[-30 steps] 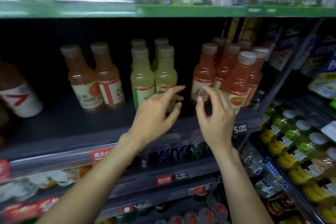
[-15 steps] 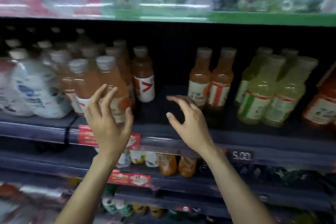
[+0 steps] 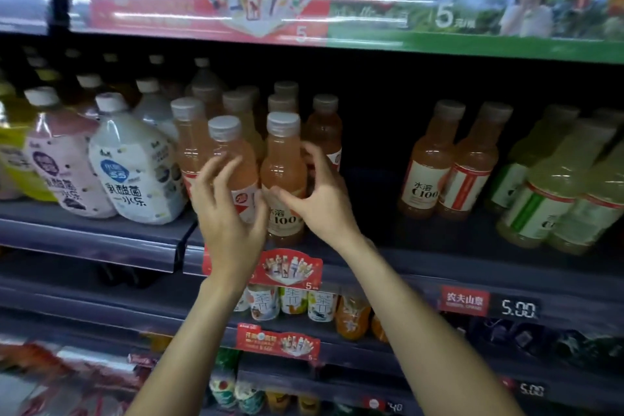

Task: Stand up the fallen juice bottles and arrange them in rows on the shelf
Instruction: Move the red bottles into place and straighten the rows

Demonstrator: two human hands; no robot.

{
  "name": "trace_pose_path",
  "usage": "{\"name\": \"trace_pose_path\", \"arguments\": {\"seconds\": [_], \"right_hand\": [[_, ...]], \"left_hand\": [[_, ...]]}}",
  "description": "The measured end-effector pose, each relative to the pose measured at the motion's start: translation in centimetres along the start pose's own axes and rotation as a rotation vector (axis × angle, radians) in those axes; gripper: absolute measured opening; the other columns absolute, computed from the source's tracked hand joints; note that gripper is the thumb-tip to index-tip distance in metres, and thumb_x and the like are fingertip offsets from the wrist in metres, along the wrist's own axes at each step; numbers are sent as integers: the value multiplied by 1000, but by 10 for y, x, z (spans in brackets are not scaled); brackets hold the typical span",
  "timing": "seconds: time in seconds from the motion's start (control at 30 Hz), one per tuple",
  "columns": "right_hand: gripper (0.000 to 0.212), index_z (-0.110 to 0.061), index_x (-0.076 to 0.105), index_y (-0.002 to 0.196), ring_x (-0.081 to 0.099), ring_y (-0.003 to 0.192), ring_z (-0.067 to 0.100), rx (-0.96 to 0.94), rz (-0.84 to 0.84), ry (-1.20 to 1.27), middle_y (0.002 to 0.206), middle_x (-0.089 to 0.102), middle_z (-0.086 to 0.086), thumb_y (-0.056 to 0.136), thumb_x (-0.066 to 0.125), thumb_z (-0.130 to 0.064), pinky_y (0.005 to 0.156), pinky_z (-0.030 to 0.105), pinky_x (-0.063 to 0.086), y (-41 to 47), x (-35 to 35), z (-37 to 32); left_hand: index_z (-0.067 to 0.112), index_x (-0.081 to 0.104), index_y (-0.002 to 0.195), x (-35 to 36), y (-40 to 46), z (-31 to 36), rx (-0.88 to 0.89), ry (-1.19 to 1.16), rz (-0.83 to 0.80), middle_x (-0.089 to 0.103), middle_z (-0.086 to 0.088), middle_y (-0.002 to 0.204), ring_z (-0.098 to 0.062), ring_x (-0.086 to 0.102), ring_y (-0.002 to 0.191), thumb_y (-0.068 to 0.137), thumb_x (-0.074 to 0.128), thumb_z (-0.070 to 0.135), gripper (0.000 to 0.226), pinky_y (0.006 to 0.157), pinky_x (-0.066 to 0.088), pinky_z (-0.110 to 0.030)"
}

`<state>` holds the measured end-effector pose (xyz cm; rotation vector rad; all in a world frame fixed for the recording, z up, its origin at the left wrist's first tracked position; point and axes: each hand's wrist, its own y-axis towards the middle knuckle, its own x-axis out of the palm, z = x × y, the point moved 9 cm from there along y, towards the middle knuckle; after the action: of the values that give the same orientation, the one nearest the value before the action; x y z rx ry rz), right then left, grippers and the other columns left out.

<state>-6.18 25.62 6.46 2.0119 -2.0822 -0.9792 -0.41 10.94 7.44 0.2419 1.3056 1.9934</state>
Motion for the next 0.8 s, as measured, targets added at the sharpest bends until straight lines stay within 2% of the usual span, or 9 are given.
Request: {"name": "trace_pose_path", "arguments": {"seconds": [0.1,0.17,0.27,0.3,0.4,0.5,0.6,0.7,0.8], "right_hand": [[70,-30,42,130,58,108,7,-14,131,-89,123,58,-6,71,77,-44,87,23,51,-11,-28,4],[71,-31,42,130,59,108,9,-18,214,-152,121,59,-4,69,75,-48,85,25,52,-20,-53,10],[75,-33,39,132,59,108,11,23,290,-235,123,58,-1,66,72,-51,87,27,52,-32,-87,20],[76,-32,39,132,59,108,12,32,302,-250,123,58,-1,66,72,-50,86,26,51,-35,-96,22],[74,-29,41,132,59,108,11,40,302,-234,120,59,-1,68,75,-44,88,33,53,-40,-114,25],[73,-29,41,133,59,109,10,51,283,-229,119,60,-2,70,76,-42,88,36,53,-40,-118,28],[75,-25,41,135,59,107,11,36,287,-272,119,60,0,70,75,-43,88,30,53,-41,-118,27],[78,-24,39,136,58,106,11,33,298,-277,120,58,3,70,75,-44,88,25,51,-41,-116,26],[83,-31,31,139,58,109,11,49,270,-219,124,56,3,69,73,-46,91,25,51,-41,-112,29]], "left_hand": [[0,48,127,23,2,26,97,-173,-128,41,-7,128,3,33,127,86,62,1,43,104,31,-15],[7,45,131,41,6,32,93,-218,-193,38,-8,135,-6,35,130,86,61,6,47,106,31,-17],[14,38,135,65,13,30,61,-156,-243,28,-21,147,-31,31,137,80,65,8,61,110,20,-10],[15,37,137,72,15,26,45,-127,-248,22,-24,150,-36,26,140,78,66,6,66,113,19,-14],[11,33,140,92,20,18,25,-26,-272,8,-31,153,-44,16,143,77,69,9,73,116,26,-42],[12,28,139,108,22,7,-9,89,-313,13,-36,150,-51,22,137,75,73,14,78,110,27,-50],[14,29,137,105,23,10,34,171,-262,27,-35,144,-50,34,127,72,75,12,80,103,33,-50],[18,23,142,100,19,16,67,107,-218,33,-28,139,-42,38,121,73,75,9,87,97,39,-45],[22,9,149,110,10,6,-133,-63,-301,28,-20,146,-37,37,131,77,77,14,99,98,42,-44]]}}
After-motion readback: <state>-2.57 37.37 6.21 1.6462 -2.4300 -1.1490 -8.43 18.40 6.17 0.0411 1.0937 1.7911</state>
